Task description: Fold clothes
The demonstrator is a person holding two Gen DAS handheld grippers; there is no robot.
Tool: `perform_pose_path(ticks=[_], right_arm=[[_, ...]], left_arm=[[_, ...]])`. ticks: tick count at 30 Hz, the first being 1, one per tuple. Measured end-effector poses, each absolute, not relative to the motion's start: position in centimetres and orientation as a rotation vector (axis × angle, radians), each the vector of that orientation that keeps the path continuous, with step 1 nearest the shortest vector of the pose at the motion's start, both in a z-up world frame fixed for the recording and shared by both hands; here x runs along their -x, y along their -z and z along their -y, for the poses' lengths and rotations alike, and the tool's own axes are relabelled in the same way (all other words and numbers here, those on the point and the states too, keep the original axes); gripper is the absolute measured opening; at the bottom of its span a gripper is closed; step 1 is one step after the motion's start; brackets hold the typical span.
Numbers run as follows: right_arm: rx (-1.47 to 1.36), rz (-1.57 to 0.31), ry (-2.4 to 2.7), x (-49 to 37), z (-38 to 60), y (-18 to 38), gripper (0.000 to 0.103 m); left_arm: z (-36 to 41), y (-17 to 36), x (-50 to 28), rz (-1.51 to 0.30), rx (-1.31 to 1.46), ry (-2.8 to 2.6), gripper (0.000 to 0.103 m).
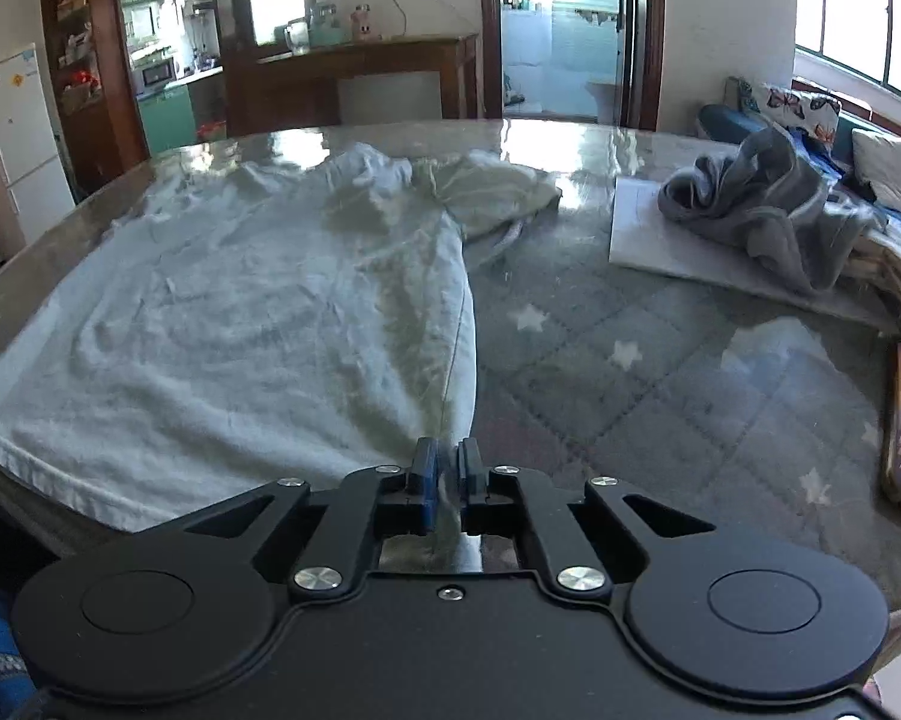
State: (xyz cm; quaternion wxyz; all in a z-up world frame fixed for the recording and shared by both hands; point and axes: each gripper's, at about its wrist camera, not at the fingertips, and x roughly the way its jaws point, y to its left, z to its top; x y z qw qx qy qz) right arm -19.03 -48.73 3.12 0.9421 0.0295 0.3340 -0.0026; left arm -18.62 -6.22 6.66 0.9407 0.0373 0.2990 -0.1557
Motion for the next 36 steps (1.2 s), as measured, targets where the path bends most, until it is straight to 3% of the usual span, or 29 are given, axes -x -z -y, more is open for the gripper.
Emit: perform_pose_path(ticks=[1, 3, 9, 12, 15, 23, 25, 26, 32, 34, 35, 36], right_arm=[[-0.062, -0.671, 0.001, 18.9, 48.9, -3.6, 0.014], [-0.078, -0.638, 0.001, 18.5, 49.5, -4.5, 0.035], [-0.102, -0.577, 0.045, 15.1, 51.5, -6.1, 0.044], [-0.112, -0.558, 0.076, 12.4, 52.4, -6.5, 0.044], [-0.129, -0.549, 0.091, 9.5, 52.9, -6.6, 0.044], [-0.125, -0.561, 0.127, 2.2, 53.0, -5.6, 0.044], [-0.131, -0.574, 0.146, 0.5, 53.4, -5.0, 0.044], [-0.134, -0.581, 0.155, -0.4, 53.7, -4.7, 0.044], [-0.148, -0.637, 0.188, -3.6, 54.2, -2.7, 0.044], [-0.146, -0.653, 0.201, -4.3, 54.2, -2.2, 0.036], [-0.146, -0.655, 0.209, -4.4, 54.2, -2.0, 0.009], [-0.145, -0.658, 0.217, -4.6, 54.3, -1.8, 0.001]], left_arm=[[6.1, -7.2, 18.3, -0.583, -0.075, 0.310, 0.076], [5.8, -8.3, 17.7, -0.530, -0.075, 0.294, 0.079], [5.7, -9.4, 10.8, -0.435, -0.100, 0.212, 0.081], [5.7, -8.2, 4.6, -0.455, -0.086, 0.214, 0.079], [5.4, -6.6, -1.3, -0.514, -0.016, 0.224, 0.063], [6.6, -4.1, -7.4, -0.606, 0.010, 0.228, 0.062], [7.0, -3.3, -8.1, -0.646, -0.016, 0.232, 0.041], [7.2, -2.9, -8.5, -0.671, -0.029, 0.229, 0.017], [6.9, -3.0, -9.3, -0.679, -0.010, 0.218, 0.011], [6.8, -3.1, -9.4, -0.675, -0.019, 0.211, 0.011], [6.6, -3.2, -9.5, -0.672, -0.021, 0.211, 0.010], [6.4, -3.3, -9.5, -0.670, -0.022, 0.211, 0.010]])
